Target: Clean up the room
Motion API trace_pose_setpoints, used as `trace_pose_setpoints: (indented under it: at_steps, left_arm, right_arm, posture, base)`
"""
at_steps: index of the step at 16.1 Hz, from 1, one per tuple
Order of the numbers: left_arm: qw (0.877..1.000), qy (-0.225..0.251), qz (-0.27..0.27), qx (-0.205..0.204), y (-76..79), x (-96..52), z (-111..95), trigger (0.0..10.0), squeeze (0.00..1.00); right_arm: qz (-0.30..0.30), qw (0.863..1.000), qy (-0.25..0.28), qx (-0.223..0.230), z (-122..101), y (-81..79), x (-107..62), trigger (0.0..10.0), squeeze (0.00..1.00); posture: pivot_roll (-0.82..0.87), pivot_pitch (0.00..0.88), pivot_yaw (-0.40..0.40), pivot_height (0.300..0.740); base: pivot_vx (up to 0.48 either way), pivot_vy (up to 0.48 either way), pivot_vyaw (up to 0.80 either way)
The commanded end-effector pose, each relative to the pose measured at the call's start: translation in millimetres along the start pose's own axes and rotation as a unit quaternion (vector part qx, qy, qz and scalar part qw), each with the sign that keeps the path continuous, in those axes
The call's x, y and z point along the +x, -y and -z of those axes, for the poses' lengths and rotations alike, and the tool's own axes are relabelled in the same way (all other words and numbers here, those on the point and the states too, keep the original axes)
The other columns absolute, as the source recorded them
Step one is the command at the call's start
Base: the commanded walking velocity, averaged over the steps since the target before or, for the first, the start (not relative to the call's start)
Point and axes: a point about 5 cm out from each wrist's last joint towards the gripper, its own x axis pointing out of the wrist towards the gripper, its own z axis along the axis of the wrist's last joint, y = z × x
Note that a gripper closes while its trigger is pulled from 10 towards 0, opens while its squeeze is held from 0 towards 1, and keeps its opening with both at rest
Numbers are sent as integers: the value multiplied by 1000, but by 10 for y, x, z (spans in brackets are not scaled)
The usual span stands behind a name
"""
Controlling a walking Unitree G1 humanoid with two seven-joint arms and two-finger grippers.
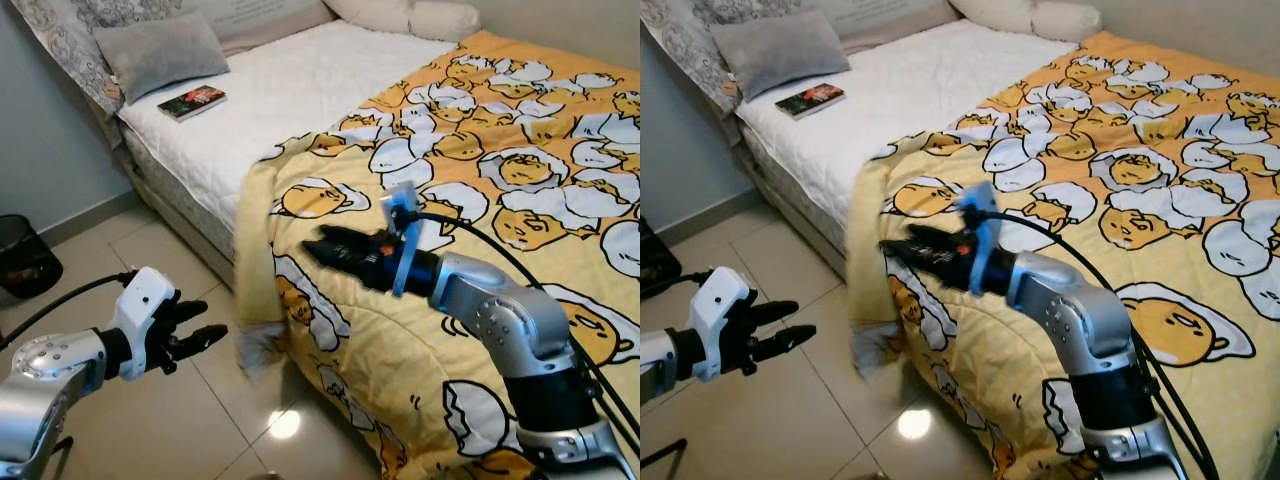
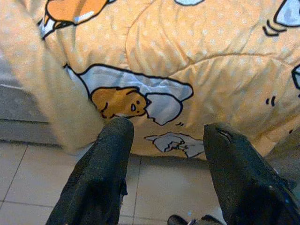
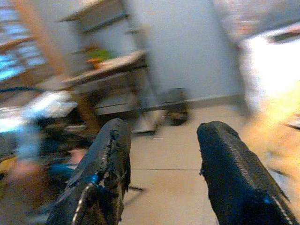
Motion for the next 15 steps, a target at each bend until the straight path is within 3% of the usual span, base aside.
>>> trace_pose_setpoints:
  at_steps: [1, 3, 4, 6, 7, 10, 15]
  left_arm:
    - [1000, 17, -23, 3, -41, 2, -33, 10000, 0]
    - [999, 24, -31, 5, -46, 25, -44, 10000, 0]
    - [994, 49, -102, 9, -90, 226, -68, 10000, 0]
    - [985, 70, -156, 8, -94, 407, -116, 10000, 0]
    - [979, 76, -187, -1, -96, 486, -140, 10000, 0]
    - [973, 81, -218, 2, -75, 541, -146, 10000, 0]
    - [964, 85, -251, 8, -76, 609, -108, 10000, 0]
  right_arm:
    - [66, 998, 6, -2, 63, 145, -70, 10000, 1000]
    - [91, 996, 9, -2, 92, 197, -97, 10000, 1000]
    - [217, 976, 14, 3, 292, 443, -300, 10000, 1000]
    - [333, 943, 18, 12, 483, 644, -551, 10000, 1000]
    - [406, 913, 30, 23, 577, 760, -750, 10000, 1000]
    - [483, 875, 22, 29, 762, 835, -1019, 10000, 1000]
    - [504, 863, 28, 11, 854, 802, -998, 10000, 1000]
  posture:
    - [-46, 0, 76, 740]
    - [-46, 0, 76, 740]
    - [-53, 0, 80, 740]
    - [-55, 0, 81, 740]
    - [-56, 0, 80, 740]
    - [-57, 0, 79, 740]
    - [-60, 0, 87, 740]
  base:
    - [0, 0, 0]
    - [0, 0, 0]
    - [0, 0, 0]
    - [0, 0, 0]
    - [0, 0, 0]
    - [0, 355, 0]
    - [0, 380, -622]
